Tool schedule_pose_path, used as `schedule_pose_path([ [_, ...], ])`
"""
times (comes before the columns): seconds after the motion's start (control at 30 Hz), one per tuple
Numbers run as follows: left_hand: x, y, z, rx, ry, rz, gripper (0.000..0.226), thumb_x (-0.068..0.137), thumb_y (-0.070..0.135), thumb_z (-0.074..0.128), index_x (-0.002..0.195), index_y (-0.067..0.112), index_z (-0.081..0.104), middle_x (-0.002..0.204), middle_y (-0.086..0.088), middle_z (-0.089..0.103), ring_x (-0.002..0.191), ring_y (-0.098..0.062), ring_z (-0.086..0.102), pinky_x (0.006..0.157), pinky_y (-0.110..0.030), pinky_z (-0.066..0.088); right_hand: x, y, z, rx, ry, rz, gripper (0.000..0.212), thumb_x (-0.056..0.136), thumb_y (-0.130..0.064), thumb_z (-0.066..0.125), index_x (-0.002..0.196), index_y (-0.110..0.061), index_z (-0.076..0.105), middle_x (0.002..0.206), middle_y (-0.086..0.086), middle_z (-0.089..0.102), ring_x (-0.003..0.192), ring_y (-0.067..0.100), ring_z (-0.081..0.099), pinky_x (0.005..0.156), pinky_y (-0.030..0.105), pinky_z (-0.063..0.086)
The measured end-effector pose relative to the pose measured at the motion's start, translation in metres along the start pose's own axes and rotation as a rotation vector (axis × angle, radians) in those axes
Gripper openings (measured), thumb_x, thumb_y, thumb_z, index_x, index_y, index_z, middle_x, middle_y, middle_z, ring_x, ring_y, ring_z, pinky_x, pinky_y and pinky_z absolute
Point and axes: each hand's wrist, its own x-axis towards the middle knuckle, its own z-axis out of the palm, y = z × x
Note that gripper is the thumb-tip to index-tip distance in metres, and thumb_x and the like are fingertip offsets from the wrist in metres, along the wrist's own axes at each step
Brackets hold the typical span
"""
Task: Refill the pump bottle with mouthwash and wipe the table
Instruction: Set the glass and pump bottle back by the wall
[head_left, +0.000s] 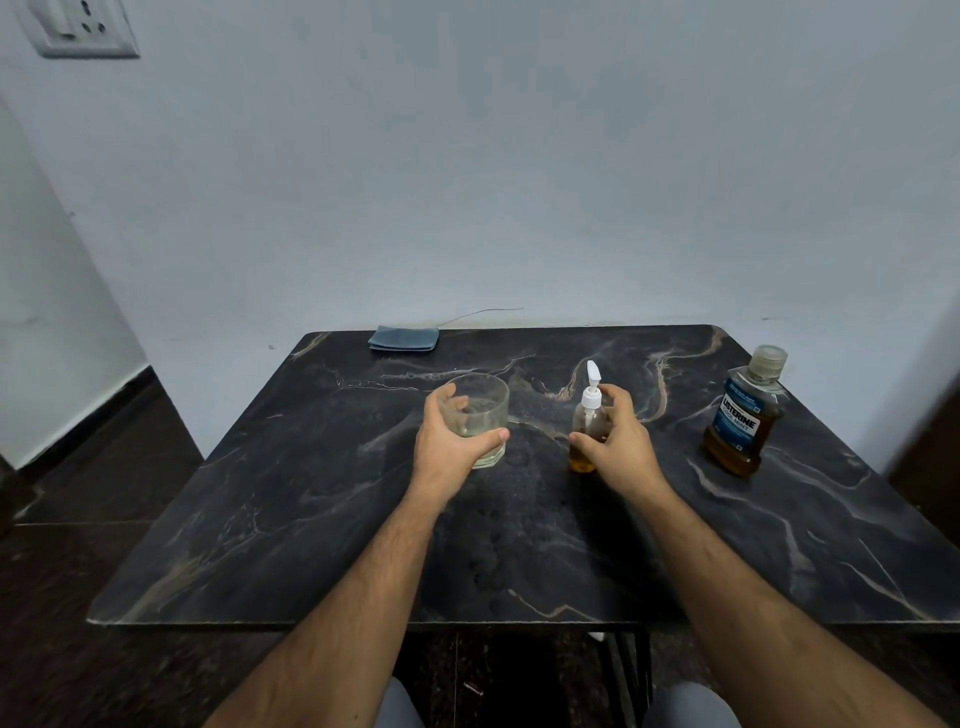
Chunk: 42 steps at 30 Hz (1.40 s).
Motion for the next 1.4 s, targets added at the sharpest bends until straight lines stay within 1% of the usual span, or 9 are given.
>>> schedule_pose_path([
  [0.13, 0.001, 0.0, -0.002, -0.004, 0.022, -0.011, 0.113, 0.042, 0.057, 0.087, 0.14, 0.028, 0.04, 0.129, 0.007, 0.057, 0.117, -0.016, 0.059, 0.103, -0.045, 0.049, -0.002, 0.004, 0.001, -0.015, 0.027, 0.03, 0.068, 0.08, -0.014, 0.079, 0.137, -0.024, 0.042, 0.103, -0.007, 0.057, 0.101, 0.016, 0.06, 0.094, 0.037, 0.051],
  [0.23, 0.004, 0.0, -0.002, 0.018, 0.034, -0.004, 0.107, 0.048, 0.05, 0.091, 0.139, 0.029, 0.041, 0.124, 0.007, 0.057, 0.114, -0.015, 0.06, 0.102, -0.044, 0.049, -0.001, 0.005, 0.005, 0.015, 0.054, 0.018, 0.059, 0.077, -0.014, 0.081, 0.128, -0.021, 0.052, 0.103, -0.009, 0.063, 0.098, 0.015, 0.064, 0.093, 0.037, 0.053],
  [0.3, 0.011, 0.001, 0.0, 0.025, 0.045, -0.003, 0.101, 0.055, 0.04, 0.093, 0.141, 0.026, 0.041, 0.124, 0.007, 0.057, 0.114, -0.016, 0.059, 0.102, -0.044, 0.049, 0.001, 0.001, 0.005, 0.046, 0.066, 0.016, 0.06, 0.077, -0.013, 0.081, 0.129, -0.019, 0.051, 0.105, -0.008, 0.063, 0.096, 0.012, 0.064, 0.091, 0.034, 0.053],
  [0.37, 0.023, 0.002, 0.002, 0.027, 0.055, -0.003, 0.101, 0.055, 0.04, 0.093, 0.14, 0.024, 0.041, 0.123, 0.007, 0.058, 0.115, -0.017, 0.058, 0.103, -0.044, 0.048, 0.008, -0.002, 0.006, 0.061, 0.071, 0.015, 0.064, 0.077, -0.013, 0.081, 0.131, -0.019, 0.047, 0.11, -0.008, 0.063, 0.099, 0.012, 0.064, 0.092, 0.033, 0.053],
  [0.53, 0.067, 0.004, 0.012, 0.036, 0.062, -0.006, 0.102, 0.056, 0.038, 0.094, 0.142, 0.022, 0.04, 0.129, 0.003, 0.058, 0.119, -0.018, 0.058, 0.105, -0.044, 0.047, 0.043, -0.003, 0.006, 0.072, 0.1, 0.014, 0.061, 0.076, -0.018, 0.082, 0.127, -0.019, 0.049, 0.116, -0.002, 0.067, 0.1, 0.014, 0.066, 0.094, 0.039, 0.055],
  [0.73, 0.146, -0.003, 0.034, 0.057, 0.095, -0.005, 0.1, 0.059, 0.032, 0.094, 0.143, 0.018, 0.04, 0.13, 0.0, 0.058, 0.118, -0.019, 0.058, 0.105, -0.043, 0.047, 0.112, -0.006, 0.01, 0.084, 0.099, 0.007, 0.059, 0.081, -0.02, 0.08, 0.131, -0.017, 0.048, 0.118, -0.003, 0.064, 0.102, 0.013, 0.063, 0.093, 0.031, 0.052],
  [0.83, 0.192, -0.009, 0.048, 0.068, 0.098, -0.004, 0.101, 0.06, 0.032, 0.094, 0.144, 0.017, 0.039, 0.134, -0.001, 0.057, 0.121, -0.018, 0.056, 0.108, -0.041, 0.045, 0.152, -0.002, 0.016, 0.086, 0.1, -0.006, 0.061, 0.082, -0.021, 0.079, 0.133, -0.016, 0.046, 0.128, 0.001, 0.062, 0.105, 0.011, 0.06, 0.094, 0.03, 0.052],
  [1.07, 0.279, -0.034, 0.078, 0.077, 0.081, 0.0, 0.102, 0.062, 0.026, 0.094, 0.145, 0.014, 0.037, 0.136, -0.003, 0.055, 0.124, -0.017, 0.054, 0.11, -0.036, 0.043, 0.236, 0.025, 0.039, 0.041, 0.125, 0.007, 0.062, 0.082, -0.024, 0.079, 0.133, -0.018, 0.045, 0.127, 0.005, 0.062, 0.11, 0.021, 0.062, 0.097, 0.04, 0.053],
  [1.4, 0.332, -0.056, 0.096, 0.158, 0.123, -0.011, 0.099, 0.063, 0.026, 0.093, 0.144, 0.01, 0.038, 0.134, -0.006, 0.056, 0.123, -0.021, 0.054, 0.107, -0.036, 0.044, 0.292, 0.047, 0.055, 0.059, 0.135, -0.009, 0.06, 0.081, -0.025, 0.079, 0.13, -0.019, 0.046, 0.124, 0.004, 0.063, 0.107, 0.022, 0.063, 0.095, 0.046, 0.054],
])
